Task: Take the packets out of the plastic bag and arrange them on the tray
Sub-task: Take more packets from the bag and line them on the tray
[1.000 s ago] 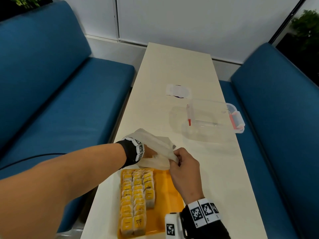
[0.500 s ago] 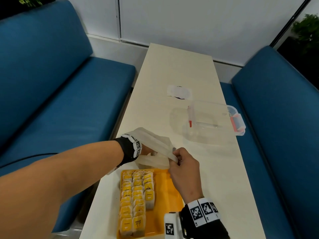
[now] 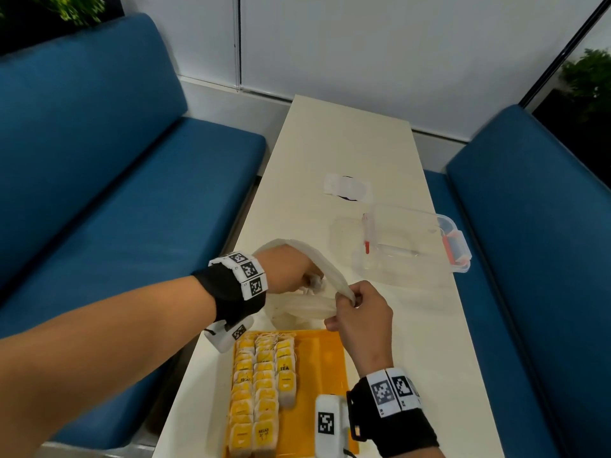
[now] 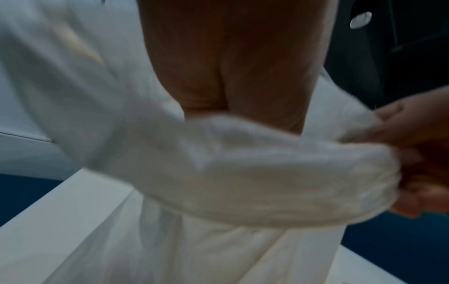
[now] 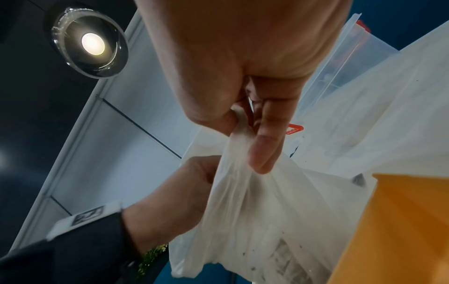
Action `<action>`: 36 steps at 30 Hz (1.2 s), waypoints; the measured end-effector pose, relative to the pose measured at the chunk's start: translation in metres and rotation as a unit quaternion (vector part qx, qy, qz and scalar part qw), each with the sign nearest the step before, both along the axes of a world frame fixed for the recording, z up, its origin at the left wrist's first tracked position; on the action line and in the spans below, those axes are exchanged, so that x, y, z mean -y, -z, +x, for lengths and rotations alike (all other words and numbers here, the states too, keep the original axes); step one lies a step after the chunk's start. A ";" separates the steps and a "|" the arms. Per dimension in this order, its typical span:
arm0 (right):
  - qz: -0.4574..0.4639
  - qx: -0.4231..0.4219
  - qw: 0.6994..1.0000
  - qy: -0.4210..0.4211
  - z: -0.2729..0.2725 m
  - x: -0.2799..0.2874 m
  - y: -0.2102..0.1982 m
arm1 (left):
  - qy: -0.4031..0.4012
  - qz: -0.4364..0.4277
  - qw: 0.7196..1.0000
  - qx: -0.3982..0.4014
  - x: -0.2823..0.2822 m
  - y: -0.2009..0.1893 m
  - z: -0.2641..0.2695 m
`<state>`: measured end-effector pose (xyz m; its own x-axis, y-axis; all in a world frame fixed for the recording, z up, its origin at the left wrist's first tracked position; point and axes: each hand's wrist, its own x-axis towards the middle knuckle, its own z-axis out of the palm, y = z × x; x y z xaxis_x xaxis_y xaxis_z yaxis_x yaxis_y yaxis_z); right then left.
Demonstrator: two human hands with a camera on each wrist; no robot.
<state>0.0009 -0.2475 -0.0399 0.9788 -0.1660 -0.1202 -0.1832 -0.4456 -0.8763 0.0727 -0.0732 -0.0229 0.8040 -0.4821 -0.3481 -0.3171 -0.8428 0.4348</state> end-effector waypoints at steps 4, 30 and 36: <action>0.009 -0.010 1.000 0.010 0.005 0.001 -0.005 | -0.031 -0.104 0.990 0.092 -0.014 -0.014 -0.012; 0.121 0.029 0.969 -0.214 -0.069 -0.044 -0.015 | -0.395 -0.737 0.462 -0.296 -0.041 0.030 -0.147; 0.021 0.024 0.973 -0.227 -0.074 -0.052 0.005 | -0.430 -0.725 0.409 -0.349 -0.036 0.045 -0.154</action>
<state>-0.0731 -0.1951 -0.0447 0.9548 0.2886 -0.0709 0.0647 -0.4345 -0.8984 -0.0814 -0.0371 -0.0681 0.8426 -0.2312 -0.4863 0.4528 0.7930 0.4076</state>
